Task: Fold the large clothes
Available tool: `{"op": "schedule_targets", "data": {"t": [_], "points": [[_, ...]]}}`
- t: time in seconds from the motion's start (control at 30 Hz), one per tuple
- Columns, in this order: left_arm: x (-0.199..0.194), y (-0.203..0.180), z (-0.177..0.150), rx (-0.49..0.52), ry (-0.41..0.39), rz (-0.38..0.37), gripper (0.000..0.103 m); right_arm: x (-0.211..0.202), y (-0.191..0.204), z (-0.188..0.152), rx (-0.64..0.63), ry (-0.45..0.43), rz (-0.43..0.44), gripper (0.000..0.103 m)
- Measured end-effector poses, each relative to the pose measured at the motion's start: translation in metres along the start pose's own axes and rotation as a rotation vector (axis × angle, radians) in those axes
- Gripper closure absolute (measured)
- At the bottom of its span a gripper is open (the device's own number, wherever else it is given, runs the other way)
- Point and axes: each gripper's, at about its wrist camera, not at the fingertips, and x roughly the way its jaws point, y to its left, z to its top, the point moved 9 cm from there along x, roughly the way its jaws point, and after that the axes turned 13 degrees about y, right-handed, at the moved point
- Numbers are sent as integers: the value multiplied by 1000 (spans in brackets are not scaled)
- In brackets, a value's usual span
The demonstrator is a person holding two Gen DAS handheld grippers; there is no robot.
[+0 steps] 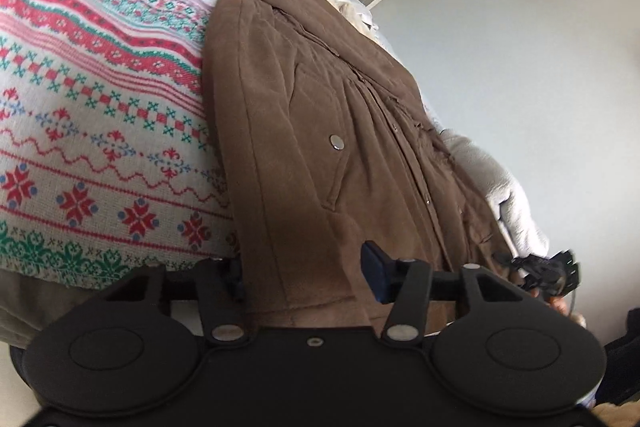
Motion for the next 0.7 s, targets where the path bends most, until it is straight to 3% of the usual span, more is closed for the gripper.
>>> {"op": "schedule_targets", "data": {"t": [0.13, 0.27, 0.37, 0.53, 0.7], "points": [[1, -3, 4, 15, -30, 40, 77, -10, 27, 5, -97, -98, 48, 87], [-5, -21, 11, 78, -106, 42, 81, -20, 48, 14, -176, -175, 85, 87], [-14, -36, 24, 105, -185, 3, 83, -26, 66, 24, -235, -230, 101, 88], [-38, -65, 68, 110, -336, -59, 85, -35, 98, 51, -291, -310, 110, 88], [-45, -83, 128, 121, -424, -51, 86, -36, 124, 95, -300, -386, 81, 88]]}}
